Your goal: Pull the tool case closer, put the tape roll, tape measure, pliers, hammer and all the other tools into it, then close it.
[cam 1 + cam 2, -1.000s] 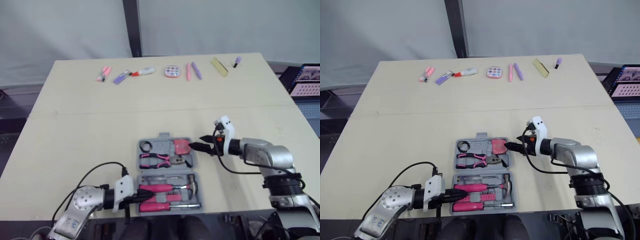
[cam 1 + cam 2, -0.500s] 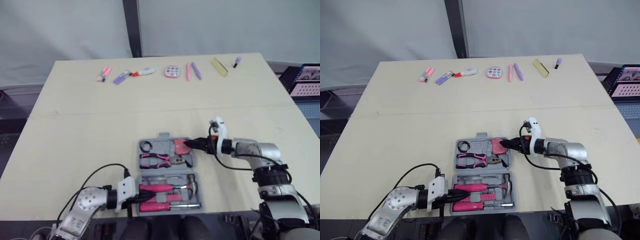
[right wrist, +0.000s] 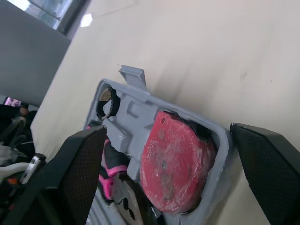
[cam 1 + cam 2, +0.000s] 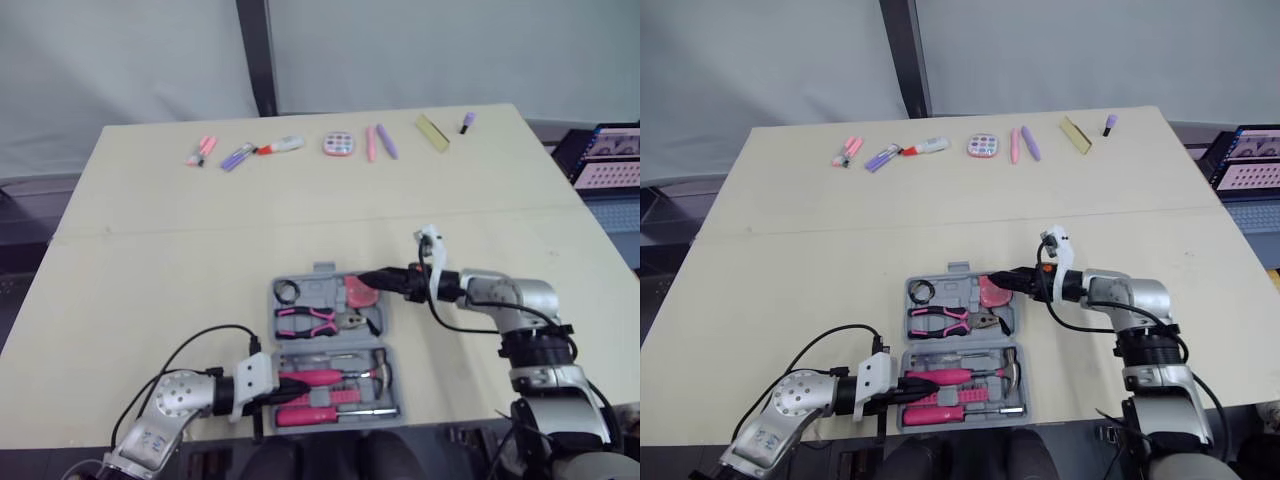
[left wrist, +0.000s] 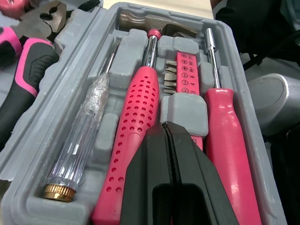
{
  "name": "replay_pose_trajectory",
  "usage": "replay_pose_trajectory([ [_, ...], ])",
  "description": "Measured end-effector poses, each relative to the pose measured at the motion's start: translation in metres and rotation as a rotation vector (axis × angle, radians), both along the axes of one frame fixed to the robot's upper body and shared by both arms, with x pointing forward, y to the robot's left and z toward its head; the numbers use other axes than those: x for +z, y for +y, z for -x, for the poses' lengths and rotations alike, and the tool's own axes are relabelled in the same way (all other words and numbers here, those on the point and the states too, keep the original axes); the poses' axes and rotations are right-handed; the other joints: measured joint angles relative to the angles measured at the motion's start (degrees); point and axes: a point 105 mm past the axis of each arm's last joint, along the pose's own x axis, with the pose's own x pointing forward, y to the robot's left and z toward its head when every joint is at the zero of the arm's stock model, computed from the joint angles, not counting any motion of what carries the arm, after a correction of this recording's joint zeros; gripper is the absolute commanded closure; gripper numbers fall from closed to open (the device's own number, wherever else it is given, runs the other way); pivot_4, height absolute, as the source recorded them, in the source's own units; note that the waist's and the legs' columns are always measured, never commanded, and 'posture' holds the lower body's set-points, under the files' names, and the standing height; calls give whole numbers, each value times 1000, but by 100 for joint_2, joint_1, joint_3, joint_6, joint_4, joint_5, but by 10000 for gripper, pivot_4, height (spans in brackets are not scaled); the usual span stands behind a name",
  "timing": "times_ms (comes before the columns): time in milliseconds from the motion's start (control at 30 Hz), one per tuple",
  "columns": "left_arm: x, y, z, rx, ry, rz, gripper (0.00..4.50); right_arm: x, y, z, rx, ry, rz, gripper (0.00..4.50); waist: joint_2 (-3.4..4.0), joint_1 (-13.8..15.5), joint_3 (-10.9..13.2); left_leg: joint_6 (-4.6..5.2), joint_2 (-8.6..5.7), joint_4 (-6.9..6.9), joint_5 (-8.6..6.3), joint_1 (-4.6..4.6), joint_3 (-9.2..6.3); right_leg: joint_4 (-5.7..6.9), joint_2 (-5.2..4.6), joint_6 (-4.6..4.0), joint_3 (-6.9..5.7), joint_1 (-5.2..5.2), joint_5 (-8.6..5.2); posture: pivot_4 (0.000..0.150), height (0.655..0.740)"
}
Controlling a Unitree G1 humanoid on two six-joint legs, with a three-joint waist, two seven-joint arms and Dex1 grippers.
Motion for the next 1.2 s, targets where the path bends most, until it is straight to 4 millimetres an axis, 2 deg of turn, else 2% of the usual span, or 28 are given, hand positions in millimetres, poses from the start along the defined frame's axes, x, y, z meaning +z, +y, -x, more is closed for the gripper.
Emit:
replay_pose_trajectory([
  [133,0,0,0,-3,1,-1,45000,-7,-5,3,-8,11,21,470,0,0,-2,0,-2,0,0,1,-5,-6,-1,0,1,1,0,1500,7400],
  [233,0,-1,0,-8,1,-1,45000,-20,-7,4,-29,12,83,470,3,1,-3,0,-3,1,0,2,-4,-6,-2,0,1,1,0,1500,7400],
  [433,-1,-2,-1,-13,1,-1,45000,-33,-6,2,-33,22,130,470,5,10,-5,0,-4,7,0,3,-8,-5,-2,0,1,5,0,1500,7400],
  [800,-2,-3,-2,-13,4,0,45000,-34,-7,3,-40,57,112,470,14,32,-15,0,-5,7,0,13,-13,-28,-2,0,1,30,0,1500,7400],
  [967,-1,-3,-2,-9,2,0,45000,-30,4,9,-19,132,16,470,17,12,-14,0,-4,5,0,12,-11,-31,-2,0,1,28,0,1500,7400],
  [1100,-1,-4,-3,5,-4,3,45000,-7,15,17,55,100,-45,470,29,16,-7,0,-4,5,0,10,-12,-31,-2,0,2,27,0,1500,7400],
  [1200,0,-5,-4,14,-8,1,45000,7,13,25,99,56,-29,470,28,43,-7,0,-4,6,0,6,-12,-37,-2,0,3,27,0,1500,7400],
])
